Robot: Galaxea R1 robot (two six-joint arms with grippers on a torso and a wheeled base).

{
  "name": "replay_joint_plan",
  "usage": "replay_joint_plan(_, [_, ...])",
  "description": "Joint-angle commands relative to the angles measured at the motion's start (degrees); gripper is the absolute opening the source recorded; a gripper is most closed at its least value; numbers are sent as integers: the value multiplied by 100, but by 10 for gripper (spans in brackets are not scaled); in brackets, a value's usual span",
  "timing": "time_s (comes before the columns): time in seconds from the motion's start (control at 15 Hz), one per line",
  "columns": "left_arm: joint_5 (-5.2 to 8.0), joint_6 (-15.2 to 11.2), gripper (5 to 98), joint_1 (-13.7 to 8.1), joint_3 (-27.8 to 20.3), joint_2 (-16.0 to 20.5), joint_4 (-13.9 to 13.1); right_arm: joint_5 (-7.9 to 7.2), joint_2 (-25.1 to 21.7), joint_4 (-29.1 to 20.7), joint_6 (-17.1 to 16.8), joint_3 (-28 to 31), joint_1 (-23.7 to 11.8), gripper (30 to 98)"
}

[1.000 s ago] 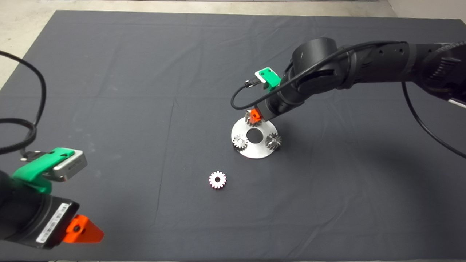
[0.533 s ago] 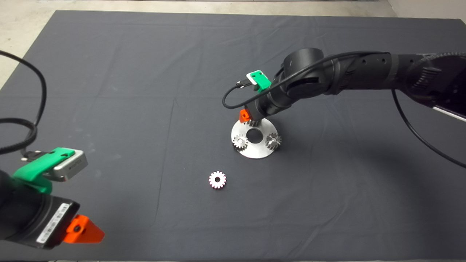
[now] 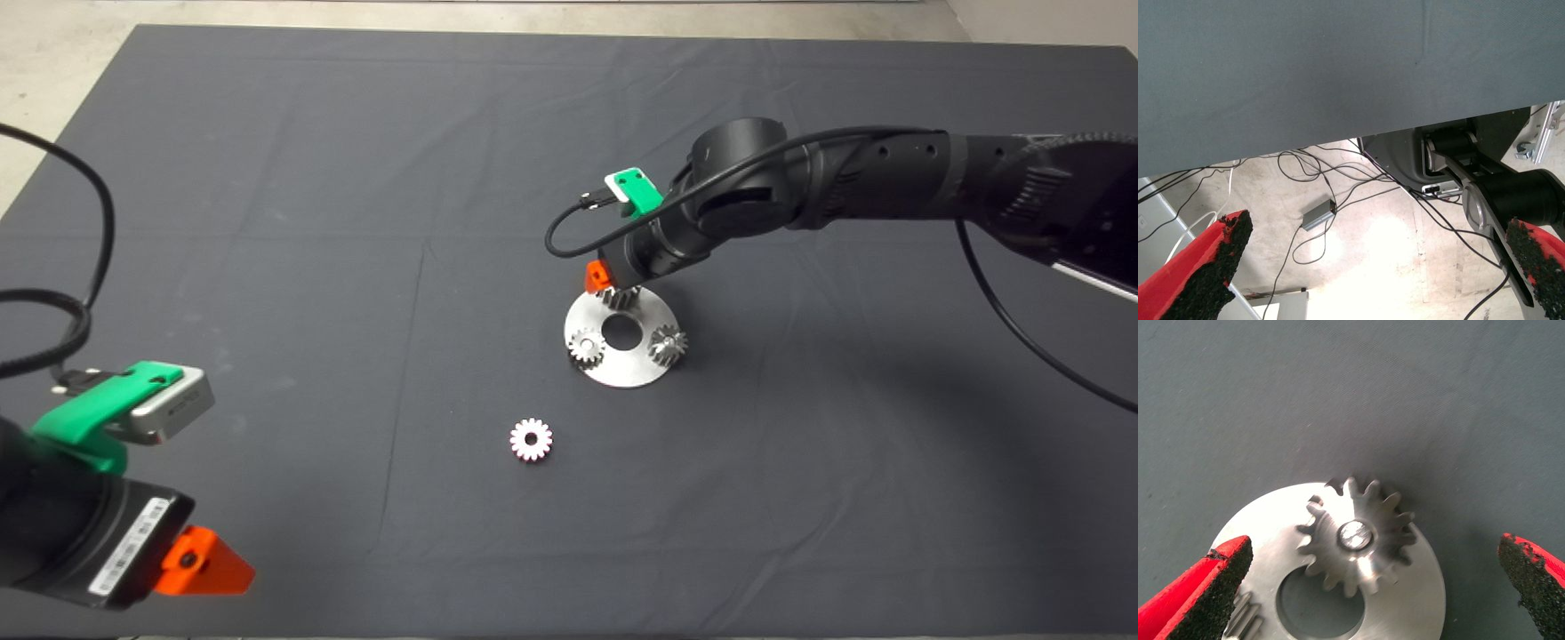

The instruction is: Remove an incorrectly installed larger gear and replace it with the correct smaller gear

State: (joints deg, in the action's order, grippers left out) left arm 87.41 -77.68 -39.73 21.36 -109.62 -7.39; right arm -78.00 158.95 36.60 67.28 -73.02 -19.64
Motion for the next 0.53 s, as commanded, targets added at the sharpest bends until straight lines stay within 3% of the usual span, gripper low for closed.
replay_joint_plan(0.0, [66, 7, 977, -79, -72, 32, -96, 12, 36, 287, -40, -38, -49, 977])
replay_joint_plan(0.47, [66, 7, 977, -79, -72, 32, -96, 21, 62, 295, -40, -57, 21, 973])
